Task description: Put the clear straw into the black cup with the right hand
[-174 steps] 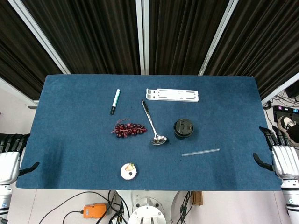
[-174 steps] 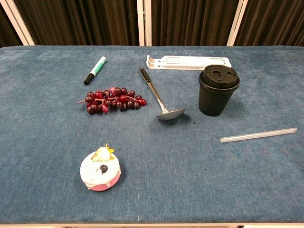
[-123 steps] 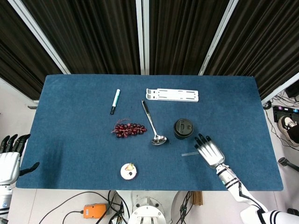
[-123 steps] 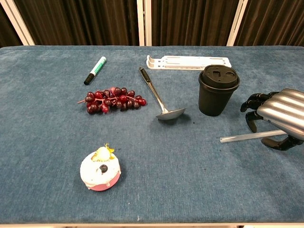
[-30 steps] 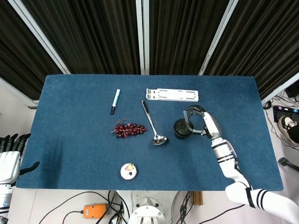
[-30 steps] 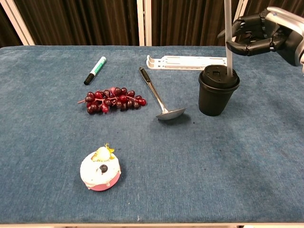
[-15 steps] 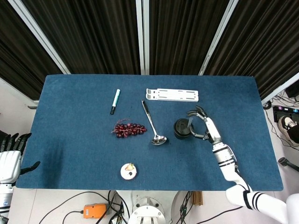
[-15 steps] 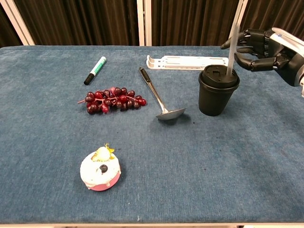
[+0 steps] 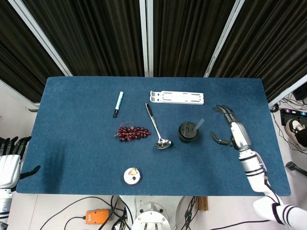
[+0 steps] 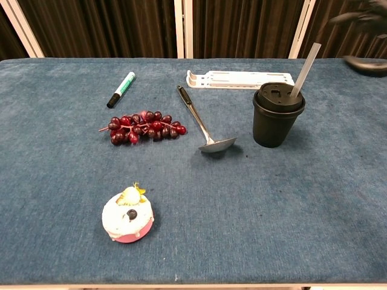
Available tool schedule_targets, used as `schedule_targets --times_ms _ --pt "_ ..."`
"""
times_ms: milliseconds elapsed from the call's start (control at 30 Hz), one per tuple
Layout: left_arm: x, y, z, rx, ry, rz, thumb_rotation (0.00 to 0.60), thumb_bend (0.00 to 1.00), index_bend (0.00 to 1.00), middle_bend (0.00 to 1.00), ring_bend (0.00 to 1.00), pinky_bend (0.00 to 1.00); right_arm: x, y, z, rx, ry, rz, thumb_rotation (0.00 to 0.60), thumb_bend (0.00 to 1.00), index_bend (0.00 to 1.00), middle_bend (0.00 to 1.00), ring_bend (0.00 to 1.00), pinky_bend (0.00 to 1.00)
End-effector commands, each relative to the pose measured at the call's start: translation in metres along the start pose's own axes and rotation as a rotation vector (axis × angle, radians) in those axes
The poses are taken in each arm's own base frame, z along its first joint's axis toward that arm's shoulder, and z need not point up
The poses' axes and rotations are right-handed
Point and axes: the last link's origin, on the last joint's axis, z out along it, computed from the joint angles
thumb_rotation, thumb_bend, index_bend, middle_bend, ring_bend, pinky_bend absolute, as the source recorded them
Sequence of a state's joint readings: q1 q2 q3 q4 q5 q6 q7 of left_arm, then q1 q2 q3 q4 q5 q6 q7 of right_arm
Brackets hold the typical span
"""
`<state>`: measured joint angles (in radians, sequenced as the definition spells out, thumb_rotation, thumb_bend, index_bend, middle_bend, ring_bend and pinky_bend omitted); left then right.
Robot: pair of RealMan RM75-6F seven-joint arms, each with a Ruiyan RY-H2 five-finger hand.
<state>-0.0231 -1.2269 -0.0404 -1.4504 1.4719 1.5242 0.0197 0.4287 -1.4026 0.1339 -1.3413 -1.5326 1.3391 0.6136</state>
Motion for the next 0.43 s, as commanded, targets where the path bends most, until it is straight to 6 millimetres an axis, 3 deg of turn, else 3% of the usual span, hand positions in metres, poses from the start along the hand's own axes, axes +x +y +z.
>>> schedule_targets --times_ms 33,267,433 --pt "0.0 0.0 0.0 0.0 -0.001 -0.001 0.6 0.08 0.13 0.14 0.07 0.01 0.054 0.001 -0.051 -0.12 -0.03 -0.328 0.6 0.5 0.0 0.16 0.0 0.02" --pt "0.0 0.002 0.001 -0.004 0.004 0.0 0.6 0.08 0.13 0.14 0.07 0.01 0.087 -0.003 -0.112 -0.279 -0.016 -0.439 0.6 0.5 0.0 0.13 0.0 0.02" --pt "0.001 0.001 -0.001 0.0 0.007 -0.001 0.6 0.08 0.13 0.14 0.07 0.01 0.092 -0.003 -0.131 -0.301 0.02 -0.438 0.6 0.5 0.0 0.12 0.0 0.02"
